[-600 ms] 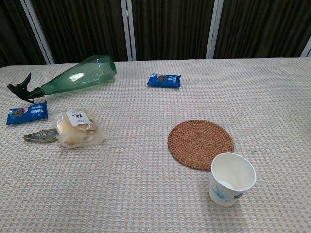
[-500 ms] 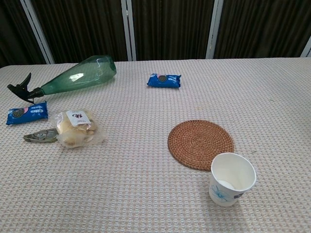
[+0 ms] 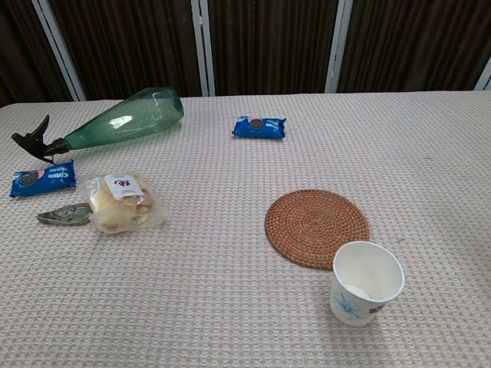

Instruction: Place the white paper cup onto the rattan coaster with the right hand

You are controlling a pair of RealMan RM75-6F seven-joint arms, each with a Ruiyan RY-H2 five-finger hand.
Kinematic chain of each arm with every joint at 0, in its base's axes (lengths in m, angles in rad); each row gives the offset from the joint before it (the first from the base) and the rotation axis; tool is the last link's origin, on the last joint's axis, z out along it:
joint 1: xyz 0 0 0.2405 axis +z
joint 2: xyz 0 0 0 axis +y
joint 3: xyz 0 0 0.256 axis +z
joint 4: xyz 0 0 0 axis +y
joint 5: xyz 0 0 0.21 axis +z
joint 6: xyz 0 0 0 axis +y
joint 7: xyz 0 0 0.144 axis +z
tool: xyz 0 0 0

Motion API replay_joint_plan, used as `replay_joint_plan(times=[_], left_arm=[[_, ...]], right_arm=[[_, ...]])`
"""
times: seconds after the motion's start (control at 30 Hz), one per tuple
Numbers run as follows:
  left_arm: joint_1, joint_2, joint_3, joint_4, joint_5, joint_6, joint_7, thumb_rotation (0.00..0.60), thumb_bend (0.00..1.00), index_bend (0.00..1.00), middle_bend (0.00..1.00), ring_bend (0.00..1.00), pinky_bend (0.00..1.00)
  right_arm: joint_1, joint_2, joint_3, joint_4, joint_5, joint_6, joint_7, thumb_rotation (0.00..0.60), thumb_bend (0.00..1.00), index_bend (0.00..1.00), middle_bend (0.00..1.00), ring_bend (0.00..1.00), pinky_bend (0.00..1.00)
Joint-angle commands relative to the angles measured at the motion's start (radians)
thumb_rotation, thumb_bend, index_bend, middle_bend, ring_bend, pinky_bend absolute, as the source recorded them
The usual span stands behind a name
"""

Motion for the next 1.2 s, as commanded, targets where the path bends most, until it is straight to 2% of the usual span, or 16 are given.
replay_joint_plan(times=[0.03, 0.2, 0.4, 0.5, 0.6, 0.8, 0.97, 1.2], left_arm=[[0.002, 0.0, -0.009, -0.005, 0.003, 0.017, 0.025, 0.6, 0.0, 0.0, 0.0, 0.0, 0.0], [0.009, 0.008, -0.011, -0.032, 0.015, 0.029, 0.029, 0.6, 0.0, 0.0, 0.0, 0.0, 0.0], [0.009, 0.01, -0.018, -0.026, -0.001, 0.016, 0.03, 0.6, 0.0, 0.0, 0.0, 0.0, 0.0], [0.009, 0.011, -0.023, -0.023, -0.015, 0.008, 0.027, 0.6, 0.0, 0.0, 0.0, 0.0, 0.0], [0.011, 0.014, -0.026, -0.023, -0.017, 0.006, 0.024, 0.6, 0.0, 0.0, 0.0, 0.0, 0.0], [0.014, 0.02, -0.028, -0.025, -0.019, 0.002, 0.015, 0.6, 0.0, 0.0, 0.0, 0.0, 0.0], [0.016, 0.023, -0.028, -0.028, -0.017, -0.003, 0.01, 0.6, 0.0, 0.0, 0.0, 0.0, 0.0], [0.019, 0.03, -0.031, -0.031, -0.015, -0.005, -0.001, 0.6, 0.0, 0.0, 0.0, 0.0, 0.0]], right_arm=[[0.121, 0.033, -0.035, -0.072, -0.072, -0.185, -0.011, 0.6, 0.0, 0.0, 0.0, 0.0, 0.0], [0.209, -0.043, 0.005, -0.092, -0.03, -0.325, -0.184, 0.6, 0.0, 0.0, 0.03, 0.0, 0.0], [0.251, -0.139, 0.053, -0.085, 0.07, -0.385, -0.337, 0.6, 0.0, 0.0, 0.09, 0.02, 0.0], [0.264, -0.168, 0.054, -0.089, 0.117, -0.414, -0.399, 0.6, 0.0, 0.0, 0.12, 0.05, 0.01], [0.276, -0.202, 0.051, -0.086, 0.165, -0.438, -0.455, 0.6, 0.0, 0.01, 0.15, 0.08, 0.07], [0.294, -0.263, 0.046, -0.072, 0.236, -0.456, -0.518, 0.6, 0.0, 0.05, 0.21, 0.15, 0.18], [0.302, -0.308, 0.045, -0.072, 0.253, -0.443, -0.529, 0.6, 0.03, 0.14, 0.33, 0.27, 0.32], [0.302, -0.348, 0.036, -0.061, 0.235, -0.407, -0.533, 0.6, 0.09, 0.25, 0.4, 0.33, 0.37]])
